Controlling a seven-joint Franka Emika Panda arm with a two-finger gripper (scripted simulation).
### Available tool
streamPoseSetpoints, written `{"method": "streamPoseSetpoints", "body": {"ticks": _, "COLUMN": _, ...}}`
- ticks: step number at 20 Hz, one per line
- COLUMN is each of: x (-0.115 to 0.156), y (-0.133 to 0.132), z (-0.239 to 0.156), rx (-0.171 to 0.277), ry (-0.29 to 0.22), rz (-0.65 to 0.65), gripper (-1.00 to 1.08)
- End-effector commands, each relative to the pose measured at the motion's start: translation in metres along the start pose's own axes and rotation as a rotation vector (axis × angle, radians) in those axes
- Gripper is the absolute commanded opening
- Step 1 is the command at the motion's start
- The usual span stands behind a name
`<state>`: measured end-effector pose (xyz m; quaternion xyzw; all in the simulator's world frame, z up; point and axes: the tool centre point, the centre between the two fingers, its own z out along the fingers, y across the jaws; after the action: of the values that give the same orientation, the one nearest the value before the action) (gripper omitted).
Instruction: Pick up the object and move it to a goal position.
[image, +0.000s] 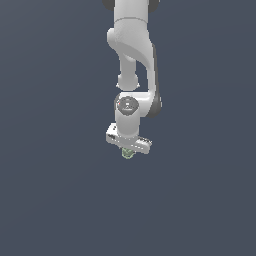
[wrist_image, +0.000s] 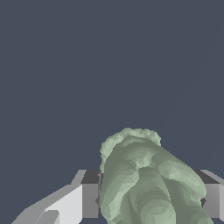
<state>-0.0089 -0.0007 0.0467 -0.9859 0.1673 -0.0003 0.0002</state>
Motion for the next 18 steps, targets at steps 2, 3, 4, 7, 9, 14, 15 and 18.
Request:
{"method": "streamPoseSetpoints", "body": {"ticks": 2, "x": 0.000, "y": 0.000, "z": 0.001, "rx": 0.000, "ry": -0.001, "rz": 0.000, "gripper": -1.00}}
{"method": "streamPoseSetpoints", "body": {"ticks": 3, "x": 0.000, "y": 0.000, "z": 0.001, "rx": 0.000, "ry": -0.001, "rz": 0.000, "gripper": -1.00}}
{"method": "streamPoseSetpoints", "body": {"ticks": 4, "x": 0.000, "y": 0.000, "z": 0.001, "rx": 0.000, "ry": -0.001, "rz": 0.000, "gripper": -1.00}}
{"method": "streamPoseSetpoints", "body": {"ticks": 7, "x": 0.000, "y": 0.001, "z": -0.001, "rx": 0.000, "ry": 0.000, "rz": 0.000, "gripper": -1.00}}
{"method": "streamPoseSetpoints", "body": {"ticks": 9, "x": 0.001, "y": 0.002, "z": -0.004, "rx": 0.000, "ry": 0.000, "rz": 0.000, "gripper": -1.00}}
{"method": "streamPoseSetpoints", "body": {"ticks": 14, "x": 0.003, "y": 0.012, "z": -0.023, "rx": 0.000, "ry": 0.000, "rz": 0.000, "gripper": -1.00}}
{"method": "streamPoseSetpoints", "body": {"ticks": 15, "x": 0.004, "y": 0.015, "z": -0.029, "rx": 0.000, "ry": 0.000, "rz": 0.000, "gripper": -1.00}}
{"method": "streamPoseSetpoints", "body": {"ticks": 18, "x": 0.007, "y": 0.025, "z": -0.049, "rx": 0.001, "ry": 0.000, "rz": 0.000, "gripper": -1.00}}
